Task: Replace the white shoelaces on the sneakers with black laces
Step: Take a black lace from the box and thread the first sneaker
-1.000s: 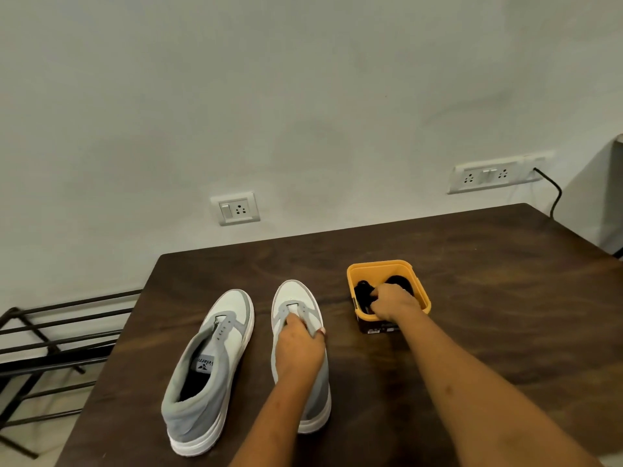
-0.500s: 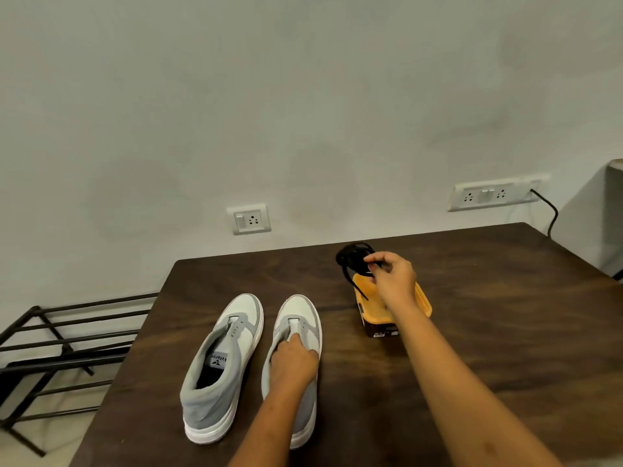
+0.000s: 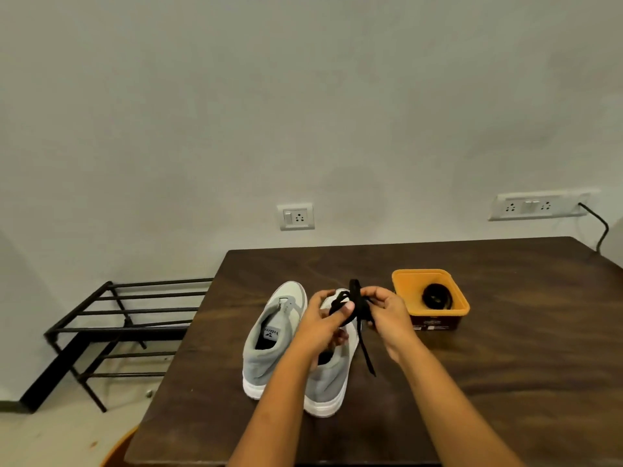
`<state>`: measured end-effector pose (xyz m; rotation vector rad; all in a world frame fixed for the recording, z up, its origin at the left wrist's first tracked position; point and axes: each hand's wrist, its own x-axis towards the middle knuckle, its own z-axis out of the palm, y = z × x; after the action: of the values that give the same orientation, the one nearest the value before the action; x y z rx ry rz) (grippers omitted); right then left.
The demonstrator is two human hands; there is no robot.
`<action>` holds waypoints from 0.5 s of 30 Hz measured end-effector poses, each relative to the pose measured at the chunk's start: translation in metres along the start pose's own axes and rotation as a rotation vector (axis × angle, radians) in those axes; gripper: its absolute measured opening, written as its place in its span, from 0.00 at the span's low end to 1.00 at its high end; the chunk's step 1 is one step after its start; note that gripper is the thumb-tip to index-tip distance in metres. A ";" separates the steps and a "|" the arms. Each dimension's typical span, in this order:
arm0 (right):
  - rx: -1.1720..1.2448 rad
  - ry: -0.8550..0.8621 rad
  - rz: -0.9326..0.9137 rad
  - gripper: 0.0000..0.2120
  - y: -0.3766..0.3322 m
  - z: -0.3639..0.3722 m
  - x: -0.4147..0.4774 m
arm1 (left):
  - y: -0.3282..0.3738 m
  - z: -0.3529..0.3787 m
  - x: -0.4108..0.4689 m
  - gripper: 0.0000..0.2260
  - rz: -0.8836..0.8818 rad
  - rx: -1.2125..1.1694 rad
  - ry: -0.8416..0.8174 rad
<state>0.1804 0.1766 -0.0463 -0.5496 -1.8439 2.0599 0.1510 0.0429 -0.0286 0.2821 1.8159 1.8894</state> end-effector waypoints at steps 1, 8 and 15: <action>0.000 0.003 -0.010 0.09 -0.003 -0.001 -0.002 | -0.002 -0.004 -0.002 0.15 -0.006 0.045 0.000; -0.155 -0.060 -0.111 0.18 -0.017 -0.004 -0.013 | 0.010 -0.006 -0.013 0.18 -0.099 0.144 0.018; -0.216 -0.171 -0.165 0.24 -0.026 -0.007 -0.017 | 0.018 0.010 -0.011 0.07 -0.020 0.089 -0.072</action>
<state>0.1979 0.1772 -0.0200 -0.2686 -2.1479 1.8633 0.1619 0.0468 -0.0082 0.3570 1.8504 1.7655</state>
